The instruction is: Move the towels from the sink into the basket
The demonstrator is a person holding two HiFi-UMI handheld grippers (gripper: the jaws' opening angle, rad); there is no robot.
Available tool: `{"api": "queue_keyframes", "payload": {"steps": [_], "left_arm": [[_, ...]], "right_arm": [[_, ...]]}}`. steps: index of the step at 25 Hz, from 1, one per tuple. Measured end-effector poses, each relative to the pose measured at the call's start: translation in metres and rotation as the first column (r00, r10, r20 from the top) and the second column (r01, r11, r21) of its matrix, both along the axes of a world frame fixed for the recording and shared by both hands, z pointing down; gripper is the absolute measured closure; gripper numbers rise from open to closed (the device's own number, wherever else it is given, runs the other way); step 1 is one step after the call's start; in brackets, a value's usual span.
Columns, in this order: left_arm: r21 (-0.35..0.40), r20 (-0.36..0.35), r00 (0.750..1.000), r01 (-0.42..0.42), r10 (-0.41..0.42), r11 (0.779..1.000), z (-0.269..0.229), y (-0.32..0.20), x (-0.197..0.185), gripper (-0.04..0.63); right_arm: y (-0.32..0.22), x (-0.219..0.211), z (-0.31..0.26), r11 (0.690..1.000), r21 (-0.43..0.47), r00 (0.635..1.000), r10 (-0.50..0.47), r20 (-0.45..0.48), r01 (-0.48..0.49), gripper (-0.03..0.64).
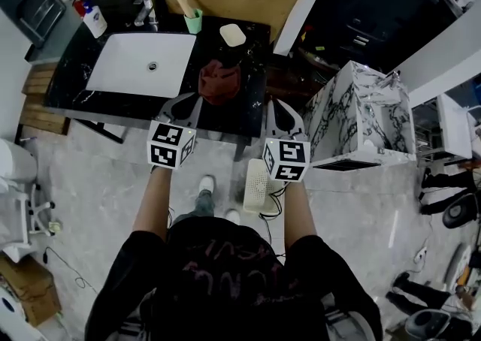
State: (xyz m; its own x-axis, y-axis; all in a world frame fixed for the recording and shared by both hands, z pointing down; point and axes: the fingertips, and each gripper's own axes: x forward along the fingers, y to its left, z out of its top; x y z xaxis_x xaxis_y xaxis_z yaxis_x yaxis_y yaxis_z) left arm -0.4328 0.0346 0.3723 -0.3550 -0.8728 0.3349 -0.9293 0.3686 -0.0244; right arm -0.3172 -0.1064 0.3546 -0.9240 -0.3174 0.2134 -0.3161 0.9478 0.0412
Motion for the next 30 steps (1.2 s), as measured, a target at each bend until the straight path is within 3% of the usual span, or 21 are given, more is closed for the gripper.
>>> {"api": "queue_keyframes", "payload": {"steps": [3, 6, 12, 15, 25, 28, 30], "left_arm": [[-0.032, -0.019, 1.000, -0.022, 0.021, 0.999, 0.012, -0.013, -0.013, 0.571], [-0.069, -0.047, 0.997, -0.062, 0.059, 0.996, 0.027, -0.029, -0.019, 0.450], [-0.127, -0.085, 0.987, -0.143, 0.133, 0.981, 0.055, -0.058, -0.029, 0.331], [-0.162, -0.106, 0.983, -0.164, 0.148, 0.973, 0.070, -0.069, -0.037, 0.311], [-0.256, -0.153, 0.967, -0.236, 0.201, 0.938, 0.109, -0.101, -0.049, 0.318], [-0.260, -0.145, 0.969, -0.232, 0.199, 0.937, 0.112, -0.102, -0.053, 0.475], [-0.253, -0.144, 0.968, -0.235, 0.204, 0.938, 0.111, -0.103, -0.054, 0.495]], "right_arm": [[-0.007, -0.012, 0.007, 1.000, -0.011, 1.000, 0.007, -0.012, -0.007, 0.601], [-0.016, -0.018, 0.013, 1.000, -0.016, 1.000, 0.018, -0.023, -0.019, 0.601], [-0.029, -0.022, 0.028, 0.998, -0.028, 0.998, 0.053, -0.045, -0.054, 0.601], [-0.036, -0.019, 0.037, 0.997, -0.034, 0.995, 0.073, -0.065, -0.075, 0.601], [-0.060, -0.007, 0.054, 0.986, -0.037, 0.982, 0.159, -0.102, -0.164, 0.601], [-0.064, -0.003, 0.060, 0.981, -0.043, 0.977, 0.184, -0.111, -0.189, 0.601], [-0.066, -0.002, 0.062, 0.979, -0.045, 0.974, 0.194, -0.115, -0.200, 0.601]]}}
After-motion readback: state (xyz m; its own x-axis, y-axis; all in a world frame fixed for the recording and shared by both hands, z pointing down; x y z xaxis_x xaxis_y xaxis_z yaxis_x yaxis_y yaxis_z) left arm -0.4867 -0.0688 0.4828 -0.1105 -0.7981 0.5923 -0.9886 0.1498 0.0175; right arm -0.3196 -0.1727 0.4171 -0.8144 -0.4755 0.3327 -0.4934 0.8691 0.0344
